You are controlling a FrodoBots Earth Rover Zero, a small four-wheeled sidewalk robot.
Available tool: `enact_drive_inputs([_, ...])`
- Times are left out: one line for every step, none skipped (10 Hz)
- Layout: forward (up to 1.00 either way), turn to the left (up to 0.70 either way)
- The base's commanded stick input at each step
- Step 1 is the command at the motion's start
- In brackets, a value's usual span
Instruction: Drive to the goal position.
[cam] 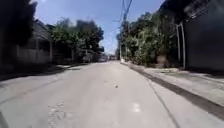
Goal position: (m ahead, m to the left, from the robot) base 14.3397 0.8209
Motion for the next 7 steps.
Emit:
enact_drive_inputs([0.85,0.00])
enact_drive_inputs([0.85,0.00])
enact_drive_inputs([0.85,0.00])
enact_drive_inputs([0.85,0.00])
enact_drive_inputs([0.85,0.00])
enact_drive_inputs([0.85,0.00])
enact_drive_inputs([0.85,0.00])
